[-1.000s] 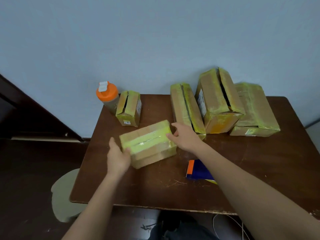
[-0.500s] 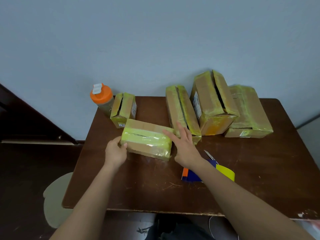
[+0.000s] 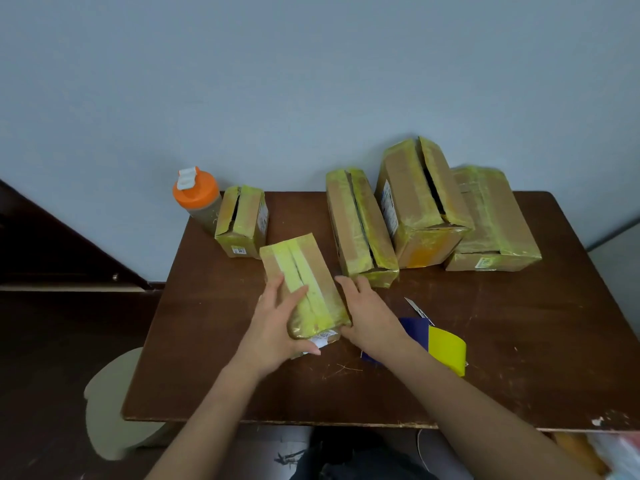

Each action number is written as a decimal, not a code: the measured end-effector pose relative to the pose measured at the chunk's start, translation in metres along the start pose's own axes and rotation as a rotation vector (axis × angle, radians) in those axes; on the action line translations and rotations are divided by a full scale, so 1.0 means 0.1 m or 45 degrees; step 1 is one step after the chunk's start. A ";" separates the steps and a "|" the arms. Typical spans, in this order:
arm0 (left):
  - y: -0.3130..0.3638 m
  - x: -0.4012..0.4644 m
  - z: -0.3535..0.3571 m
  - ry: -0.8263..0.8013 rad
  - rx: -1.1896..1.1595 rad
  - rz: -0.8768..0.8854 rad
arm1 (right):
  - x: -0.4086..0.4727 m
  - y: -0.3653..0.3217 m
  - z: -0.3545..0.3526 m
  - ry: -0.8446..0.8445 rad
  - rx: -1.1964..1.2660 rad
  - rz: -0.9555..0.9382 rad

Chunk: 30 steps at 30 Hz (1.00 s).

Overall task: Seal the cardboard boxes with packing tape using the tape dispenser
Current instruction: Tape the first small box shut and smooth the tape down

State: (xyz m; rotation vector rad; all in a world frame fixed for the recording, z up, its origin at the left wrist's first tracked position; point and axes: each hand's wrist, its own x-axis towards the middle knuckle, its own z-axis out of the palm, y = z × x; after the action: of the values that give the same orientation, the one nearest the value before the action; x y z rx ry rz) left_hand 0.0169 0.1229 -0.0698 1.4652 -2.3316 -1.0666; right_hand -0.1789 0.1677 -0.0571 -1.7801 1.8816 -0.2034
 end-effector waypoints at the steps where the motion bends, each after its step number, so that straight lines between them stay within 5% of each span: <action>1: -0.02 0.00 0.03 0.038 0.098 0.008 | 0.00 0.00 0.00 -0.001 0.024 -0.063; 14: -0.15 -0.10 0.01 -0.175 0.280 0.086 | 0.09 -0.20 0.04 -0.229 -0.292 -0.203; 21: -0.19 -0.21 -0.08 0.190 0.516 0.281 | 0.04 -0.33 0.04 -0.239 -0.492 -0.130; 30: -0.21 -0.18 -0.12 -0.003 0.953 0.385 | 0.12 -0.39 0.07 -0.339 -0.534 -0.144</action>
State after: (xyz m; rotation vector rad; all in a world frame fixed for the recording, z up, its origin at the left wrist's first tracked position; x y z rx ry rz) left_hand 0.0468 0.1273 -0.0708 1.2021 -2.9902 -0.0999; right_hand -0.1407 0.1531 -0.0484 -2.0664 1.7193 0.3994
